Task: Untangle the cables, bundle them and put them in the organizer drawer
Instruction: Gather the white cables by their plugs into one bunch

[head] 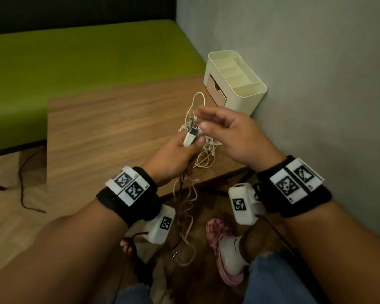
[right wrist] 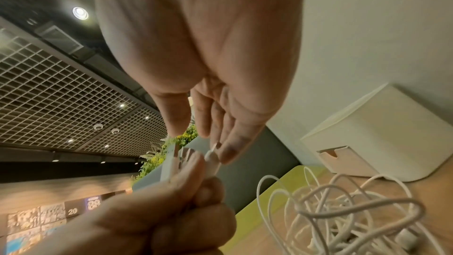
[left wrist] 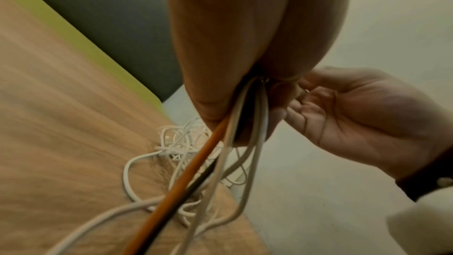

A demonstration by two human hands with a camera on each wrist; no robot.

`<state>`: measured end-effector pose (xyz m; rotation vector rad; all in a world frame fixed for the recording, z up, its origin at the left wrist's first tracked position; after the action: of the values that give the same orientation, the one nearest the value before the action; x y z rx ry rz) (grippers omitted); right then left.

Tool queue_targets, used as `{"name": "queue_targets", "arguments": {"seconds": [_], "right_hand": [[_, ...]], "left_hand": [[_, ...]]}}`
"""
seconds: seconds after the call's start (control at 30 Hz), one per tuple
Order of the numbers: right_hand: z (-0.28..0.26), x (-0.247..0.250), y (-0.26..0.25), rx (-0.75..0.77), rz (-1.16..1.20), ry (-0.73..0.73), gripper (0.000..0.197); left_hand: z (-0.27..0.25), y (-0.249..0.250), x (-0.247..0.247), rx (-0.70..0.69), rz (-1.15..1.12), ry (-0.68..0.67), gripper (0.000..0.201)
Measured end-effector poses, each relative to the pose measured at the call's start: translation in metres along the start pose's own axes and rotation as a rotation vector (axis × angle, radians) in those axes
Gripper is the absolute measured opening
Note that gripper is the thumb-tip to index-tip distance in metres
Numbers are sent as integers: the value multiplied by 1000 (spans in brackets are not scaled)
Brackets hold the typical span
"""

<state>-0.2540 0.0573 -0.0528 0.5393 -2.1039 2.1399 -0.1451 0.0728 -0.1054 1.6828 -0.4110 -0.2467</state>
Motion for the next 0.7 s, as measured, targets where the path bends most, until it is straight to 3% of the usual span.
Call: {"name": "queue_targets", "arguments": {"seconds": [0.13, 0.23, 0.37, 0.53, 0.7], "right_hand": [[22, -19, 10, 82, -10, -72, 26], [31, -26, 22, 95, 109, -72, 32], [32, -36, 21, 175, -117, -108, 34], [34, -46, 23, 214, -175, -152, 32], [44, -32, 25, 172, -99, -123, 28]], "left_hand": [[15, -21, 16, 75, -73, 87, 16], [21, -31, 23, 89, -82, 93, 22], [24, -37, 26, 83, -51, 108, 25], [24, -45, 30, 150, -39, 100, 38], [30, -37, 28, 107, -16, 34, 23]]}}
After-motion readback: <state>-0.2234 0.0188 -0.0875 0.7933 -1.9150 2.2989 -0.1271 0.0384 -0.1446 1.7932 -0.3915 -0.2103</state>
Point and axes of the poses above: each hand's wrist, its own z-axis towards the middle knuckle, its own x-axis out of the back of the hand, y = z × x, the point moved 9 cm from there along z, towards the middle knuckle, and after that the axes turned 1 degree about y, right-handed, at the moved point
